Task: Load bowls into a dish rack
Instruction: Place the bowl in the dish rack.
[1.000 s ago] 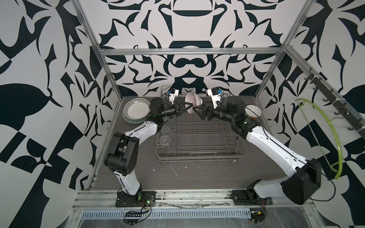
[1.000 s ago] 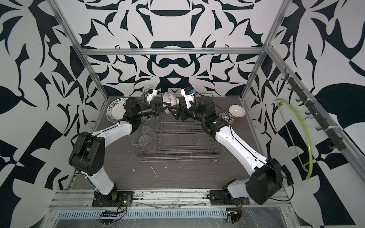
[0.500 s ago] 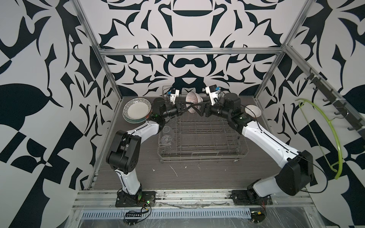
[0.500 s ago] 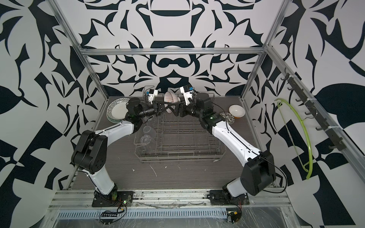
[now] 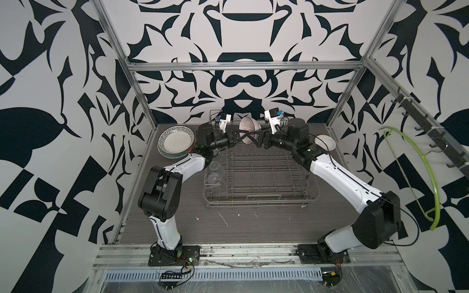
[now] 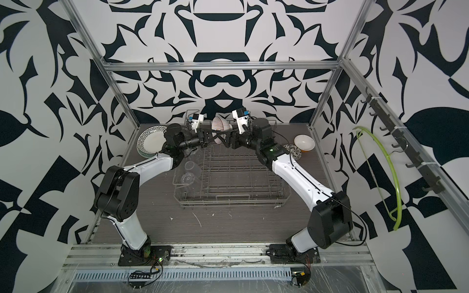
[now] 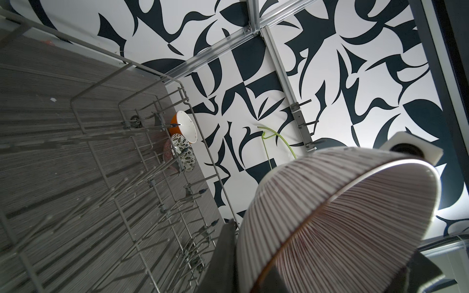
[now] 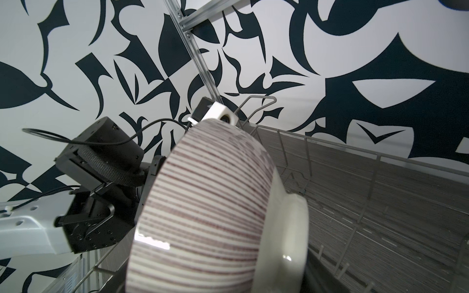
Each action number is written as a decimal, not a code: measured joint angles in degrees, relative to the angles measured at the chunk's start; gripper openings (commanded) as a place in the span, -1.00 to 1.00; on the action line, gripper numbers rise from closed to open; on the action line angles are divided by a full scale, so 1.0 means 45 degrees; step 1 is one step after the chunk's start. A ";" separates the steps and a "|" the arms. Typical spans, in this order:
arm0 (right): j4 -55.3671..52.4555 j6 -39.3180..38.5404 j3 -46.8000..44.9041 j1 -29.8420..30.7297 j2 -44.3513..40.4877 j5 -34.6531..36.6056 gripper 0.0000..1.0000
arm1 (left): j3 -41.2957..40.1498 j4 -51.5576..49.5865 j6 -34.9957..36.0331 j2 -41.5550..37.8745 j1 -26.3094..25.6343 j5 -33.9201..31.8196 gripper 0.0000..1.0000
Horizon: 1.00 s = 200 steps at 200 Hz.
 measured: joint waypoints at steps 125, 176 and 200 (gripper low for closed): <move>-0.0427 -0.0015 -0.0495 0.0068 -0.0272 0.0350 -0.59 | -0.0131 -0.1457 0.1632 -0.0413 0.0219 0.0918 -0.32; -0.1044 -0.0282 -0.0816 -0.0058 -0.0685 0.0646 -0.62 | -0.0573 -0.2463 0.2497 -0.0918 0.0316 0.0899 -0.32; -0.1258 -0.0330 -0.0996 -0.0189 -0.0845 0.0743 -0.63 | -0.0583 -0.3036 0.2871 -0.1054 0.0316 0.0850 -0.31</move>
